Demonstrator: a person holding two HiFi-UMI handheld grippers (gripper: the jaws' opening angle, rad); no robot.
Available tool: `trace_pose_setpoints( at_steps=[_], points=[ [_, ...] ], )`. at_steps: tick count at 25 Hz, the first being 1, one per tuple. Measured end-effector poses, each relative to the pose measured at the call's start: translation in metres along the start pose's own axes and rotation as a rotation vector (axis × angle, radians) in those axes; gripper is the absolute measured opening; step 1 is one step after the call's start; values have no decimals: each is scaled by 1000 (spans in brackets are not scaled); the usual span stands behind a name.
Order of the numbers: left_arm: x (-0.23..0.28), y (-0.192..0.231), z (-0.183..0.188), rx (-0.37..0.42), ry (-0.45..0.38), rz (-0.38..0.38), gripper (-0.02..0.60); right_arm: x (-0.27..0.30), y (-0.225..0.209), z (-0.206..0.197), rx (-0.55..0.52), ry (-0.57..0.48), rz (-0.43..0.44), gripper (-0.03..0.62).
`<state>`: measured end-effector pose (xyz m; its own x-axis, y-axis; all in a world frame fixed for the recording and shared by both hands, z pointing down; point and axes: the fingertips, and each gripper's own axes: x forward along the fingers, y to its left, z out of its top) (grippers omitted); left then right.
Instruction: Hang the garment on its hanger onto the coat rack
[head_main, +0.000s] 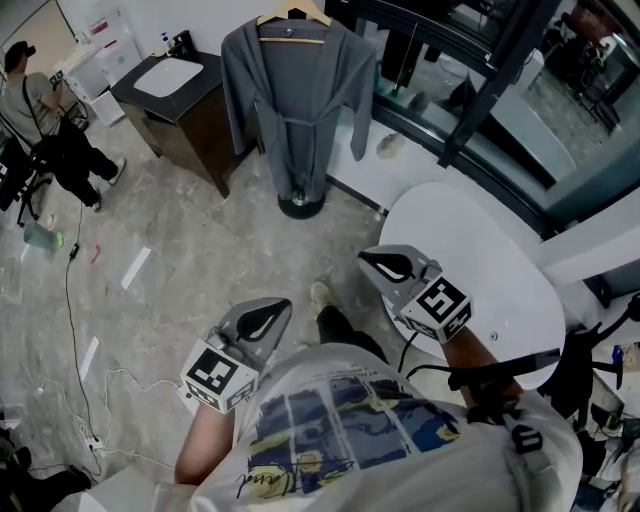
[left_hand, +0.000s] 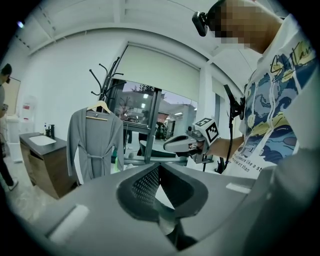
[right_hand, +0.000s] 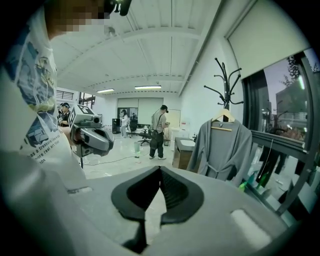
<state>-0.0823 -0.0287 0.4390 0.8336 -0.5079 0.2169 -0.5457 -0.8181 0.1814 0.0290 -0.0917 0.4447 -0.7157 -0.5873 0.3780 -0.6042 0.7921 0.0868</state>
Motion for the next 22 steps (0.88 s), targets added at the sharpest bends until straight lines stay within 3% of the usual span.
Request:
trace_pose_setpoints(
  at_steps=[22],
  points=[
    [-4, 2, -3, -4, 14, -13, 3, 7, 22, 15, -57, -9, 24, 2]
  ],
)
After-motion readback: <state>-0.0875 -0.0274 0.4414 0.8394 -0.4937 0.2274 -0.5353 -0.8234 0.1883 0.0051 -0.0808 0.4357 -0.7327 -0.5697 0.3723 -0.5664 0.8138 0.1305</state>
